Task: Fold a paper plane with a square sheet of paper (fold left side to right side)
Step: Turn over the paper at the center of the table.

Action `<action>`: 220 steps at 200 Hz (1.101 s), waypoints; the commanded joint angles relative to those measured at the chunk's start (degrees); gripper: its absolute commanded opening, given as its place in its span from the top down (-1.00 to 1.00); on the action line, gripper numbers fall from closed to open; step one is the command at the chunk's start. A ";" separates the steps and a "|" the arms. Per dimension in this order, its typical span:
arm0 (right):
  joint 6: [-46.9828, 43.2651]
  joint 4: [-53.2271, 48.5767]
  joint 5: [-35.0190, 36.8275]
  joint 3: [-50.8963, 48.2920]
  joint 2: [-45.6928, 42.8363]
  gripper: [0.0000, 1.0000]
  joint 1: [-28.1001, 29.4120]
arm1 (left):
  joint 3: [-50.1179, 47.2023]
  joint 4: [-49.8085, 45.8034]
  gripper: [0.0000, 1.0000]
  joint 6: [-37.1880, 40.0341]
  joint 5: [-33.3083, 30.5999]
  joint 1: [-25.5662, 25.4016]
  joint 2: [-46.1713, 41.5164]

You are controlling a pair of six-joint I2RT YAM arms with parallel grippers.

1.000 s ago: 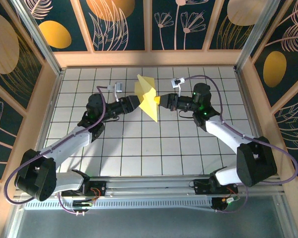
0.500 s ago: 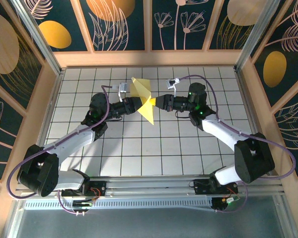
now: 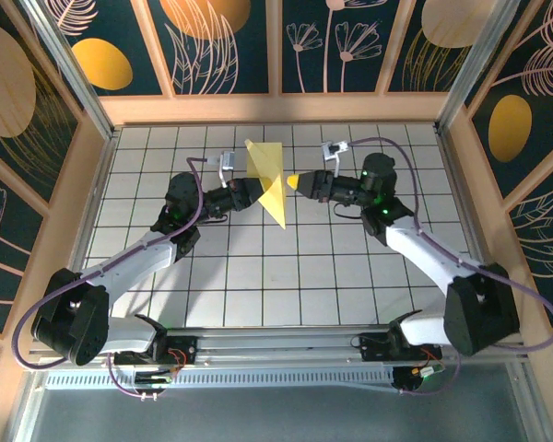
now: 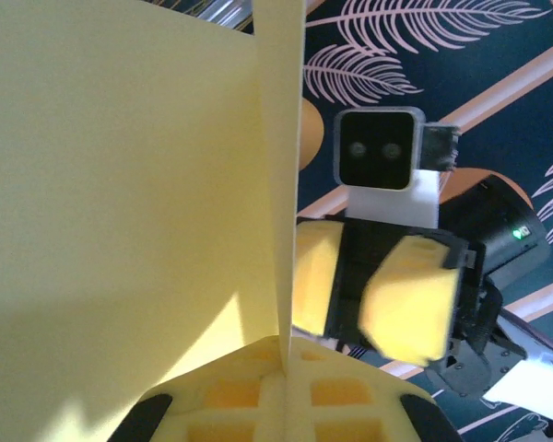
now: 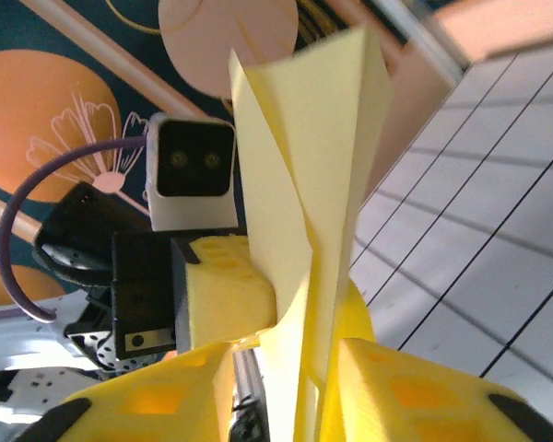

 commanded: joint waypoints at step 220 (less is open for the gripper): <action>1.00 4.65 -3.44 -1.56 -1.18 0.64 2.13 | 6.67 2.40 0.80 0.92 0.90 -3.83 4.84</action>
